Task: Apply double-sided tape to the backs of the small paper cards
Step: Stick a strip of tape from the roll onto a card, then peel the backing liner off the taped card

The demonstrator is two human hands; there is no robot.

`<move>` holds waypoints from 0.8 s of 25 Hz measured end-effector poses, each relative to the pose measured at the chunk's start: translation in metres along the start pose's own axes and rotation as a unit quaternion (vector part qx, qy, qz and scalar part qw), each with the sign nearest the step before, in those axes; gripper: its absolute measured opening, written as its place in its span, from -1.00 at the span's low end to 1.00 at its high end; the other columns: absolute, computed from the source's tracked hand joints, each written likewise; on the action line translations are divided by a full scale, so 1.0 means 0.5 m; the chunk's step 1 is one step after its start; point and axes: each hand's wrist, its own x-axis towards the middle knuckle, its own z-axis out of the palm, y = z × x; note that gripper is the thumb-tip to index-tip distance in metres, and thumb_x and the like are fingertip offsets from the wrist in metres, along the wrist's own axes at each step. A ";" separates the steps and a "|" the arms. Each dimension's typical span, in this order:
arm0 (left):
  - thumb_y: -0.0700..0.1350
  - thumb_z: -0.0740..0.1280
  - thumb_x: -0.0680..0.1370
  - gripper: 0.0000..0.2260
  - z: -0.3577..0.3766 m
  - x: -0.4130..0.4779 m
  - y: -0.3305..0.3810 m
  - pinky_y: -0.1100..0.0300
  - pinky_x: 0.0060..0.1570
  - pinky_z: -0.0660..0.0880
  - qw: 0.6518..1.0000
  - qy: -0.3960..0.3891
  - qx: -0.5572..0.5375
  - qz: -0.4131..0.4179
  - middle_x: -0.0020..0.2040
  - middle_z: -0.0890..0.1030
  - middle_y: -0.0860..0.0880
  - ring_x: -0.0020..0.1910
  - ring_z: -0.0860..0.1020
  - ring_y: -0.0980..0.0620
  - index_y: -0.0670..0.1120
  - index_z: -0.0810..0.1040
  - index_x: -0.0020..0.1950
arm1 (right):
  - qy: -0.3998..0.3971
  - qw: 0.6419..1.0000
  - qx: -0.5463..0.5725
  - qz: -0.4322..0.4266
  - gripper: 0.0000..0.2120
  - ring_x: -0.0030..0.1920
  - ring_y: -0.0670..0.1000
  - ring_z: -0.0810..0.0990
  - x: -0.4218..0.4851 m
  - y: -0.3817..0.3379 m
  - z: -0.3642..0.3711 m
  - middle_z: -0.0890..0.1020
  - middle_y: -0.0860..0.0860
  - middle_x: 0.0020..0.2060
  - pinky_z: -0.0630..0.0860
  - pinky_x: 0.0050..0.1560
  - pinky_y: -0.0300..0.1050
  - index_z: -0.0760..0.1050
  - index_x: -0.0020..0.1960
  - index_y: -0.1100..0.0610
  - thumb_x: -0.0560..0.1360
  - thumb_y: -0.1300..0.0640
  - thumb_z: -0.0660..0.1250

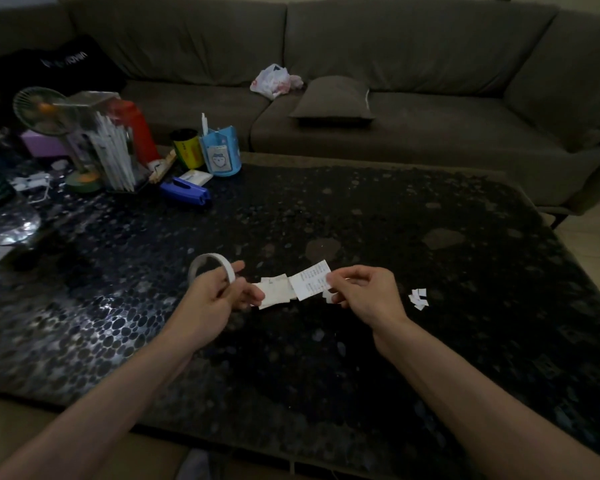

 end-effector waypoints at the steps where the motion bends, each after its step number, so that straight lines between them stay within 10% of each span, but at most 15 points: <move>1: -0.23 0.17 0.73 -0.74 -0.010 -0.005 -0.006 0.29 -0.06 0.60 1.000 -0.008 -0.001 0.010 -0.07 0.76 0.09 -0.04 0.73 0.06 -0.28 0.46 0.39 | -0.005 1.000 0.005 0.000 -0.96 -0.19 -0.09 0.74 0.002 0.000 0.015 0.76 -0.02 -0.15 0.59 -0.20 -0.24 0.70 -0.05 0.02 0.52 0.11 0.55; 10: 0.10 0.23 0.61 -0.69 -0.010 -0.029 0.013 0.28 -0.05 0.59 0.994 -0.037 0.043 0.097 -0.17 0.75 -0.04 -0.21 0.73 0.02 -0.04 0.68 0.09 | -0.026 0.986 -0.138 -0.095 -0.85 -0.24 -0.23 0.69 -0.023 -0.009 0.081 0.63 -0.19 -0.13 0.52 -0.40 -0.39 0.55 0.05 -0.16 0.61 0.10 0.43; 20: -0.14 0.23 0.71 -0.79 0.089 -0.044 0.083 0.06 -0.22 0.46 0.967 -0.142 0.137 0.162 -0.31 0.55 0.02 -0.31 0.50 0.04 -0.21 0.57 0.00 | -0.081 0.927 -0.197 -0.308 -0.58 0.11 -0.31 0.59 -0.082 -0.024 -0.028 0.56 -0.27 0.17 0.55 0.03 -0.43 0.51 0.42 -0.20 0.59 -0.01 0.44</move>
